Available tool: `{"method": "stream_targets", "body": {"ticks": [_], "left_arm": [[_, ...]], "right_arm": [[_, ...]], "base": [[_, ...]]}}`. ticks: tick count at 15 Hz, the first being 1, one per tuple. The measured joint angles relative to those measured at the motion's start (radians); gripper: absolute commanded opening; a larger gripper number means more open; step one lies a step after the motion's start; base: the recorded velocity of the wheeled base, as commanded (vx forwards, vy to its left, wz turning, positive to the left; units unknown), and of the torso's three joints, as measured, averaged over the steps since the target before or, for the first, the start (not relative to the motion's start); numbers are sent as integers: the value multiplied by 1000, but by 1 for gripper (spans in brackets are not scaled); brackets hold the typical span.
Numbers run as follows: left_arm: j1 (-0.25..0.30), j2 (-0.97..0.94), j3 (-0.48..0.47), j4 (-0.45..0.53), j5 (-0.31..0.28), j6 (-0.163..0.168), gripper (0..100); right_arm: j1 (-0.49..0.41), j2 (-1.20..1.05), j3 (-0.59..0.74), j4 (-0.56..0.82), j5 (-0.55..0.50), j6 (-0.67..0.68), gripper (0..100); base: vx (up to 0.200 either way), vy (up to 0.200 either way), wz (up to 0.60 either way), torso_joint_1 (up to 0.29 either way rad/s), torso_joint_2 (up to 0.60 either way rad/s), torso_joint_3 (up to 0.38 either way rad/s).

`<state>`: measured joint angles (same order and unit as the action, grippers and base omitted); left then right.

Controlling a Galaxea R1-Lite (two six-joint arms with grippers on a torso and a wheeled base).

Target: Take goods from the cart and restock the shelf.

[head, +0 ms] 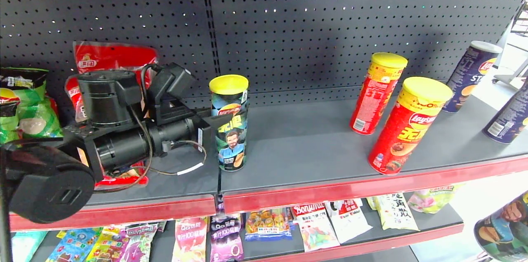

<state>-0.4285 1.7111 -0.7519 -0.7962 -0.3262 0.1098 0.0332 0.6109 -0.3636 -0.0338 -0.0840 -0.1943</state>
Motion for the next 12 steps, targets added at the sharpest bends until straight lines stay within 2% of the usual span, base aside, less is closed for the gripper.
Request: {"method": "stream_targets", "body": {"ticks": [4, 6, 12], "left_arm": [[-1, -13, 22, -1, -46, -1, 0], [-1, -35, 45, 2, -98, -3, 0], [-1, -103, 126, 1, -150, -13, 0]], "right_arm": [[0, 7, 0, -1, 0, 0, 0], [0, 8, 2, -1, 0, 0, 0], [0, 9, 5, -1, 0, 0, 0]], "base": [[0, 0, 0, 0, 0, 0], [0, 0, 0, 0, 0, 0], [0, 0, 0, 0, 0, 0]]}}
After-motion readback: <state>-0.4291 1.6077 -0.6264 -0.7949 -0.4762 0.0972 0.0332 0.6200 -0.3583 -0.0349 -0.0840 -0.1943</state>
